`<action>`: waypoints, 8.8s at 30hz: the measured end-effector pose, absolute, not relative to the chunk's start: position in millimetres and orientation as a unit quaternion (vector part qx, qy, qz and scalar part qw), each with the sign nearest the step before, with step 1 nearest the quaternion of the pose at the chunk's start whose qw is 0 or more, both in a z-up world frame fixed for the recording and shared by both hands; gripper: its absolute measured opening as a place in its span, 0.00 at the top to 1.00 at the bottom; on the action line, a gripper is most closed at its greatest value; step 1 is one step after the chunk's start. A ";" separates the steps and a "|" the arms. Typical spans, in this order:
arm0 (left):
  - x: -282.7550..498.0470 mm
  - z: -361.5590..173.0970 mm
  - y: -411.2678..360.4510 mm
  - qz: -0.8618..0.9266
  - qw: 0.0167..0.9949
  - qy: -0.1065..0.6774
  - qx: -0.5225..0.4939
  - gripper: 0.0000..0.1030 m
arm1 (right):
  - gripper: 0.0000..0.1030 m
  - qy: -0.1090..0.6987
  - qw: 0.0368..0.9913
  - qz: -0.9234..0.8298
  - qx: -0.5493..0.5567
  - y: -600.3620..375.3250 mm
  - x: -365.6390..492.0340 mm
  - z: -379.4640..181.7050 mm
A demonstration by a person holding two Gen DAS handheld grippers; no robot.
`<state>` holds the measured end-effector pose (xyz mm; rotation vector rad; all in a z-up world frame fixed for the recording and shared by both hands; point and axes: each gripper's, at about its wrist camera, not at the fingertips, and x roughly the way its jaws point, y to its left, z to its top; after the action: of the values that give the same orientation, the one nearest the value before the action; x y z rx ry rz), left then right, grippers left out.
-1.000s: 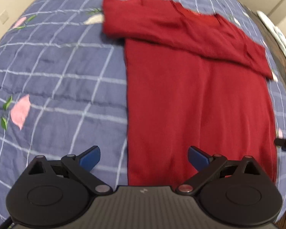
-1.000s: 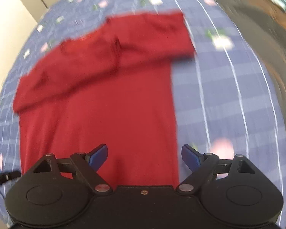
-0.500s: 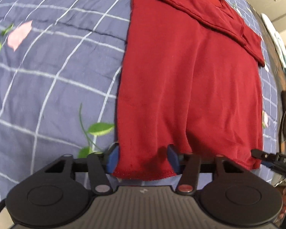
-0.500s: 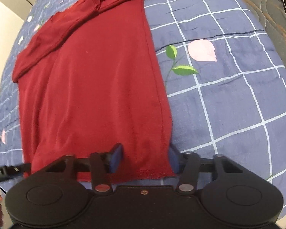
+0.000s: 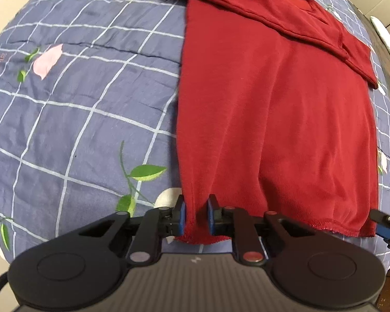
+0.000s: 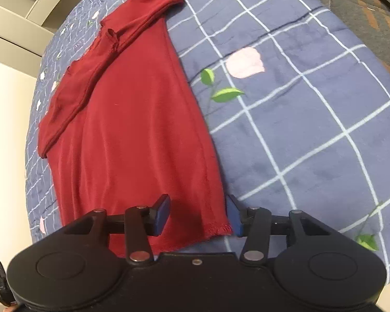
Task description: Fold small clothes
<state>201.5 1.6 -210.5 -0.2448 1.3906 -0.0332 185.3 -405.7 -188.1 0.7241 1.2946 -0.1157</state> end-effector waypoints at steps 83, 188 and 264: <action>76.2 -166.2 -98.8 -0.165 0.826 0.402 0.360 0.97 | 0.97 0.506 0.807 0.257 -0.166 -314.5 133.0 -89.9; 491.3 -172.9 17.6 -0.060 0.840 0.538 -0.025 0.91 | 0.81 0.569 0.821 0.006 0.037 -352.0 415.5 -183.0; 177.8 -77.3 -30.7 0.047 0.832 0.552 -0.016 0.01 | 0.01 0.589 0.806 -0.010 0.054 -383.7 127.0 -146.9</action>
<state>177.8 -30.7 -77.3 -0.0337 1.1711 0.0997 127.0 -383.7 -146.9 0.1154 1.2599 -0.0220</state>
